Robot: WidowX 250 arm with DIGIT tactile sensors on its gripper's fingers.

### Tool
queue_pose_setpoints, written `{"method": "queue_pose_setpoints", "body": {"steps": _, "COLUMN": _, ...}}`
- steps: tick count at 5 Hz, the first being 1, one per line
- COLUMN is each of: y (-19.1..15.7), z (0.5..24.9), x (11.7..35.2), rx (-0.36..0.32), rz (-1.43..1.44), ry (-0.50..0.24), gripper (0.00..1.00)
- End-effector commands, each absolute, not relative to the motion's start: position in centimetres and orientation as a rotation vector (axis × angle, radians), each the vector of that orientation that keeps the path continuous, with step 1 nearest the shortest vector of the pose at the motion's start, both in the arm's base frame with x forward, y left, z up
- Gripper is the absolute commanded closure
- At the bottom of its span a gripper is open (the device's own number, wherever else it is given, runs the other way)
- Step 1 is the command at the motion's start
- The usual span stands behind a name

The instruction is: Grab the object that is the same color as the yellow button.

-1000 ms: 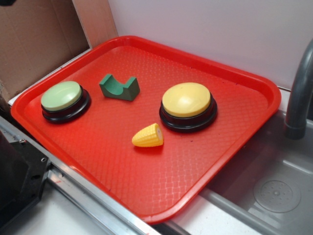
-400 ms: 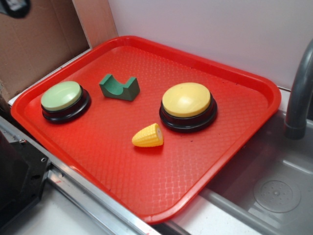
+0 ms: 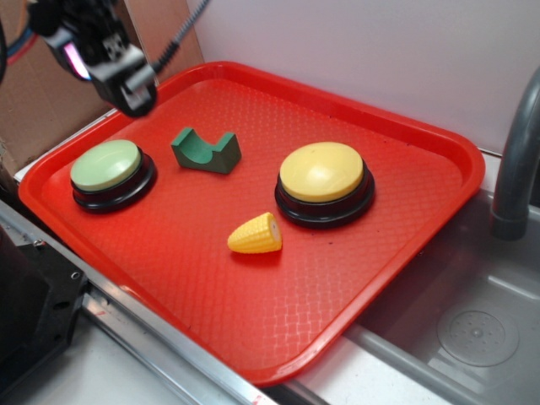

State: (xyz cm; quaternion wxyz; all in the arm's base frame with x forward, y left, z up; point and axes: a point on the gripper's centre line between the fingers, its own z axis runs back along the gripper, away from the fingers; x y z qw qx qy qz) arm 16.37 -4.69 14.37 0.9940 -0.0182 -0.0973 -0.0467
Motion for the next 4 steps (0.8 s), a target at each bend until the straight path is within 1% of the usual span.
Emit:
{"method": "queue_pose_setpoints", "body": {"steps": 1, "y": -6.9, "z": 8.9, "x": 20.2, "rx": -0.122, "rz": -0.112, "ry": -0.226, "gripper": 0.0}}
{"method": "queue_pose_setpoints", "body": {"steps": 2, "y": -8.8, "z": 6.5, "x": 20.4, "rx": -0.125, "rz": -0.183, "ry": -0.209, "gripper": 0.0}}
{"method": "queue_pose_setpoints", "body": {"steps": 3, "y": -10.0, "z": 4.3, "x": 20.9, "rx": -0.113, "rz": -0.198, "ry": -0.175, "gripper": 0.0}}
{"method": "queue_pose_setpoints", "body": {"steps": 4, "y": -10.8, "z": 2.7, "x": 20.8, "rx": -0.129, "rz": -0.25, "ry": -0.131, "gripper": 0.0}}
